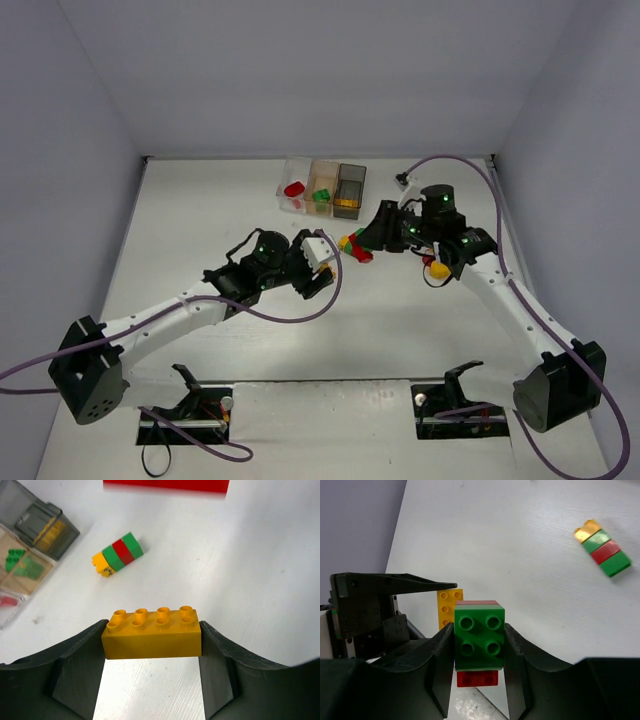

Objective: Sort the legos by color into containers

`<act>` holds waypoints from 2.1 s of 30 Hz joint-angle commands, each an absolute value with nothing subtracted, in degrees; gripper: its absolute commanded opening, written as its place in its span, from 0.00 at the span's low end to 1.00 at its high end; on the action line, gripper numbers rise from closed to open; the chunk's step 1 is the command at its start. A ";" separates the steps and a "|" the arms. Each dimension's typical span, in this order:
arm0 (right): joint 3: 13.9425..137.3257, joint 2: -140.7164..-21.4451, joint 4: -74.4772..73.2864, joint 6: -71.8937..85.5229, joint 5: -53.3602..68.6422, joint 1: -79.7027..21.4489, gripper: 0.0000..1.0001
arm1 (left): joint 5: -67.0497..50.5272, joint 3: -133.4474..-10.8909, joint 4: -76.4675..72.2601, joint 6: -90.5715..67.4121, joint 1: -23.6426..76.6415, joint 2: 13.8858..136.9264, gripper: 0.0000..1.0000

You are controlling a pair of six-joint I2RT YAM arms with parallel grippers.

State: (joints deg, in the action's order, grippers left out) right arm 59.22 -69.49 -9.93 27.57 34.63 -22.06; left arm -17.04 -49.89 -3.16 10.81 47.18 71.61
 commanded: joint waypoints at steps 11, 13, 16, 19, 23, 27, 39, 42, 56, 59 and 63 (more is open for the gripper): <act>61.79 -65.13 -13.97 21.19 25.33 -18.81 0.00 | -15.82 -62.54 -8.52 11.34 41.58 84.71 0.29; 61.35 -64.25 -14.85 20.74 23.30 -18.37 0.00 | -13.81 -66.69 -9.57 10.20 39.82 90.14 0.29; 59.86 -61.45 -16.61 20.48 18.91 -17.58 0.00 | -8.99 -76.18 -10.55 7.04 38.59 97.87 0.29; 58.19 -59.68 -17.31 21.27 16.09 -17.23 0.00 | -5.46 -86.37 -9.93 6.60 38.58 105.61 0.30; 56.60 -57.40 -18.28 22.23 15.47 -17.05 0.00 | -0.53 -98.76 -7.66 6.59 38.23 114.85 0.30; 55.64 -55.81 -19.25 22.94 15.38 -16.96 0.00 | 2.19 -110.20 -3.43 7.38 37.62 124.51 0.34; 55.11 -54.49 -20.92 22.24 15.64 -16.79 0.00 | 0.09 -122.70 -0.09 5.71 34.72 134.38 0.42; 55.20 -54.58 -21.01 21.97 15.47 -16.79 0.00 | -2.10 -122.70 -0.09 5.54 34.54 134.91 0.48; 54.76 -55.11 -21.09 21.71 16.00 -16.79 0.01 | -7.56 -120.67 1.93 6.33 34.54 134.21 0.59; 54.76 -55.11 -21.18 21.71 16.08 -16.79 0.01 | -7.56 -120.76 2.37 6.24 34.54 134.30 0.62; 54.76 -55.37 -21.09 21.71 16.52 -16.79 0.01 | -8.00 -120.76 2.55 6.15 34.54 134.21 0.64</act>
State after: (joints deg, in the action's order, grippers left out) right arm 54.78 -55.00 -22.61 22.22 16.32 -17.21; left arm -6.87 -119.04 4.25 5.96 34.44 137.38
